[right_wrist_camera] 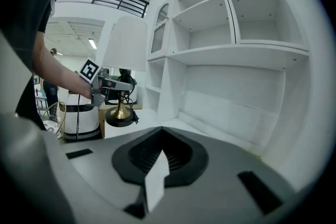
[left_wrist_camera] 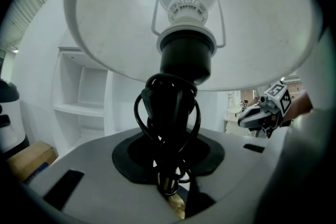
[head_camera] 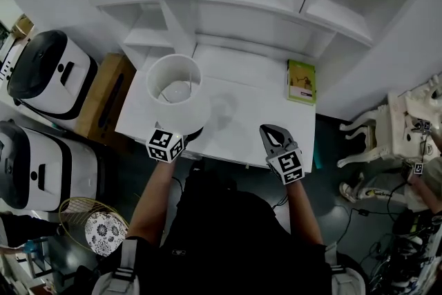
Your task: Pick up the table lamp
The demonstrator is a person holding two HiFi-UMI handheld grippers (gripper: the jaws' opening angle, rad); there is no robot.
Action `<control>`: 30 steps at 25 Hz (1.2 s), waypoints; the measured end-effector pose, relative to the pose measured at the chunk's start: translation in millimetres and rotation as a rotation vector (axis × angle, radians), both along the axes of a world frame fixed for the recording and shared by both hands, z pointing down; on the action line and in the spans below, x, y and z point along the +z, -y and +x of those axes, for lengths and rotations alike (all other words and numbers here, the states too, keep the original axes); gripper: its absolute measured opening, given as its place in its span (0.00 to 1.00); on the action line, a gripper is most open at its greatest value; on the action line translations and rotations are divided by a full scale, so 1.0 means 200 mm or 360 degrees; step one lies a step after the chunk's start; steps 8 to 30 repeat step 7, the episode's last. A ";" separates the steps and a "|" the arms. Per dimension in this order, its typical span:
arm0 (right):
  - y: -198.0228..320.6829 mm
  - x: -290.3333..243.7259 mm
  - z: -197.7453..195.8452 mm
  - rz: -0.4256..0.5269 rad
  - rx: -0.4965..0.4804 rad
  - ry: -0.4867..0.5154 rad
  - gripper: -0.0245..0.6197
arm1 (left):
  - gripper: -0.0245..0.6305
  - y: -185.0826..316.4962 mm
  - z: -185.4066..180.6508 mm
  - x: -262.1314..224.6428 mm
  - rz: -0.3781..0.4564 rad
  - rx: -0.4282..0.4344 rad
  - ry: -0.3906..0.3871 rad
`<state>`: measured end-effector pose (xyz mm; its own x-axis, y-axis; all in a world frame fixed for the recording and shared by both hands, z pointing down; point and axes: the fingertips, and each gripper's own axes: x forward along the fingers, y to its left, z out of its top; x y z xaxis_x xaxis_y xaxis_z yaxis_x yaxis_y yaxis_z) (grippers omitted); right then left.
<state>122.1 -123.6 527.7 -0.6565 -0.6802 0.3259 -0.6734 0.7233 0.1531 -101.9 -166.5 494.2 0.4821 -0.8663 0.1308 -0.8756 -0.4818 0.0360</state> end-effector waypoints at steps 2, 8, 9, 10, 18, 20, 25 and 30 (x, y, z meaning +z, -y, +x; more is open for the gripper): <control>0.00 0.01 0.02 -0.0003 -0.0004 -0.0006 0.05 | 0.20 0.00 0.01 0.00 0.0000 -0.0004 0.0000; -0.02 0.00 0.04 0.0014 0.0012 -0.0010 0.05 | 0.20 -0.03 0.01 0.01 -0.0015 -0.0027 -0.0018; -0.02 0.00 0.04 0.0014 0.0012 -0.0010 0.05 | 0.20 -0.03 0.01 0.01 -0.0015 -0.0027 -0.0018; -0.02 0.00 0.04 0.0014 0.0012 -0.0010 0.05 | 0.20 -0.03 0.01 0.01 -0.0015 -0.0027 -0.0018; -0.02 0.00 0.04 0.0014 0.0012 -0.0010 0.05 | 0.20 -0.03 0.01 0.01 -0.0015 -0.0027 -0.0018; -0.02 0.00 0.04 0.0014 0.0012 -0.0010 0.05 | 0.20 -0.03 0.01 0.01 -0.0015 -0.0027 -0.0018; -0.02 0.00 0.04 0.0014 0.0012 -0.0010 0.05 | 0.20 -0.03 0.01 0.01 -0.0015 -0.0027 -0.0018; -0.02 0.00 0.04 0.0014 0.0012 -0.0010 0.05 | 0.20 -0.03 0.01 0.01 -0.0015 -0.0027 -0.0018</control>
